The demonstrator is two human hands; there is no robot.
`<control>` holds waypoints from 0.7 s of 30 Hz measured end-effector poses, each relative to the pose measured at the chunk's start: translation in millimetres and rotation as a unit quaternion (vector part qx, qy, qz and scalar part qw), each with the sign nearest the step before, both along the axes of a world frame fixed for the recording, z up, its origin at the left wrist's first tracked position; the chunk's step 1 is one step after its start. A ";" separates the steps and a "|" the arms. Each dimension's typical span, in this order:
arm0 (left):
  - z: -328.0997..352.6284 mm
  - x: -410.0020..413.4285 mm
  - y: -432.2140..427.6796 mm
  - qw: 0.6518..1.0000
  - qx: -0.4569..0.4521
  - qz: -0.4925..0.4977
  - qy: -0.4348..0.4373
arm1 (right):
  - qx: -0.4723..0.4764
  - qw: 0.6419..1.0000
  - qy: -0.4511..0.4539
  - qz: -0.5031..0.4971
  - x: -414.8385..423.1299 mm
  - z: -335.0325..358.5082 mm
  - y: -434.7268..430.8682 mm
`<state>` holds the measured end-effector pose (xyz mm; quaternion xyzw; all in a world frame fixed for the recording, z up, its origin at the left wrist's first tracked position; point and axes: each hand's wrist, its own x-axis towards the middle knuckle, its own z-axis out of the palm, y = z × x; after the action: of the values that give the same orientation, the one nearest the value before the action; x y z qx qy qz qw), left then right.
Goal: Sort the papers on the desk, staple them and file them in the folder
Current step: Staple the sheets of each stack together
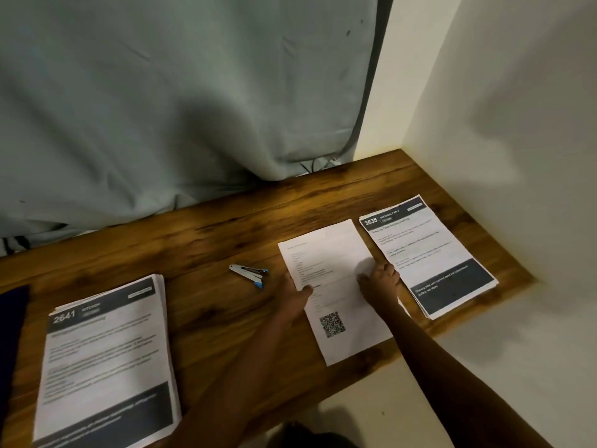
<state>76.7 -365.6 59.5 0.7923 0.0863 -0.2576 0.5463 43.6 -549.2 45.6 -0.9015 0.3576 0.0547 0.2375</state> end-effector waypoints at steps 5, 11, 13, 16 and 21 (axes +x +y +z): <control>-6.6 7.2 -0.9 0.998 -0.008 0.062 0.008 | 0.038 0.999 0.017 -0.035 8.3 -1.5 -4.8; -8.7 15.2 -1.6 0.996 0.001 0.087 0.028 | 0.047 0.998 0.002 -0.047 8.0 5.9 -10.1; -11.0 16.0 -2.3 0.996 0.010 0.080 0.031 | 0.061 0.997 -0.017 -0.040 6.8 8.6 -10.5; -13.9 18.7 -0.5 0.996 0.042 0.075 -0.005 | 0.112 0.988 -0.103 -0.035 9.1 7.4 -12.1; 25.9 35.9 -3.1 0.982 0.054 0.071 -0.168 | 0.290 0.911 -0.277 -0.100 23.1 32.0 -8.3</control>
<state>112.6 -368.7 85.4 0.8445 0.0637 -0.0764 0.5263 66.7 -557.5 77.6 -0.7311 0.3345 -0.1198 0.5824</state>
